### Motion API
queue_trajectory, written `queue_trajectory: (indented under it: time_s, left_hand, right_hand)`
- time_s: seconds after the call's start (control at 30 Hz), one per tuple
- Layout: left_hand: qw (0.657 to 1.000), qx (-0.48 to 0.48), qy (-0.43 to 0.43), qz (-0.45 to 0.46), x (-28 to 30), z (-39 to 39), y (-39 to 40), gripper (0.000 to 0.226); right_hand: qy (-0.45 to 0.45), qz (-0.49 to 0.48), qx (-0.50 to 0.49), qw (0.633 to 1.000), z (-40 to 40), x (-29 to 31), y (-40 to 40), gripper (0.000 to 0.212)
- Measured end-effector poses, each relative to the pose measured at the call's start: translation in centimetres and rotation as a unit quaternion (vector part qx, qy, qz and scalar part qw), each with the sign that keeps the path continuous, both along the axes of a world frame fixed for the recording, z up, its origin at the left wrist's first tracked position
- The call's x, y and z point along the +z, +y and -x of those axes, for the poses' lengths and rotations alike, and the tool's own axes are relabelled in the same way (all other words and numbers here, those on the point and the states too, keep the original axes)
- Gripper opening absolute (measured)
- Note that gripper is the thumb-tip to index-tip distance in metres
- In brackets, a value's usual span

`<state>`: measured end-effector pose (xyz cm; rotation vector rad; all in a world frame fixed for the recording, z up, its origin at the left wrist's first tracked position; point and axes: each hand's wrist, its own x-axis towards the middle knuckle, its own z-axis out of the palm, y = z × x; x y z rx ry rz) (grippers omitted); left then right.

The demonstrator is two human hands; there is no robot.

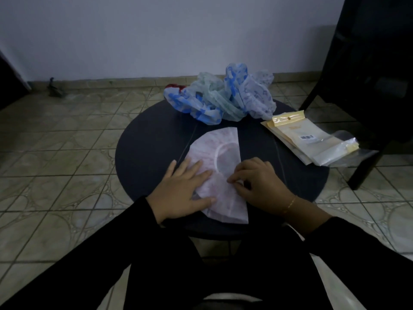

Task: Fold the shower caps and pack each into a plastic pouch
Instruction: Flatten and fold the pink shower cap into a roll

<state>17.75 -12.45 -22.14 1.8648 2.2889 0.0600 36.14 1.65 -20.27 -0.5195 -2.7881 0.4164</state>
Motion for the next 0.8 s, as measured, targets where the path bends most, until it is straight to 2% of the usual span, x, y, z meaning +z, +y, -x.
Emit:
queue_trajectory:
  time_s: [0.07,0.13,0.2,0.27,0.33,0.43,0.57,0.67,0.8]
  left_hand:
    - [0.999,0.000,0.001,-0.041,-0.1,-0.4,-0.1,0.097]
    - [0.993,-0.016,-0.004,-0.121,-0.4,-0.7,-0.2,0.087]
    - [0.975,-0.047,-0.028,-0.217,-0.6,-1.2,-0.4,0.067]
    - [0.958,-0.084,-0.058,-0.268,-0.5,-1.8,-0.5,0.040]
    - [0.957,-0.121,-0.083,-0.252,-0.2,-2.4,-0.5,0.021]
    - [0.968,-0.128,-0.100,-0.190,0.0,-2.9,-0.7,0.025]
    - [0.975,-0.109,-0.117,-0.155,0.3,-2.8,-1.1,0.028]
    - [0.977,-0.111,-0.115,-0.141,0.4,-2.7,-1.2,0.040]
    - [0.973,-0.110,-0.091,-0.179,0.3,-3.0,-1.1,0.034]
  right_hand:
    - [0.011,0.019,0.024,0.999,-1.3,-0.3,-0.5,0.017]
    - [0.005,0.016,0.044,0.999,-2.1,-0.7,-0.7,0.018]
    - [-0.004,0.001,0.053,0.999,-2.7,-1.1,-0.8,0.021]
    - [0.011,-0.009,0.058,0.998,-2.9,-1.5,-1.0,0.019]
    - [0.023,-0.016,0.069,0.997,-3.0,-1.7,-1.2,0.018]
    - [0.008,-0.018,0.084,0.996,-2.9,-1.7,-1.4,0.020]
    - [-0.023,0.011,0.063,0.998,-3.0,-1.3,-1.3,0.023]
    - [-0.038,0.034,0.061,0.997,-3.2,-0.9,-1.3,0.045]
    - [-0.073,0.044,0.060,0.995,-3.8,-0.5,-1.6,0.059]
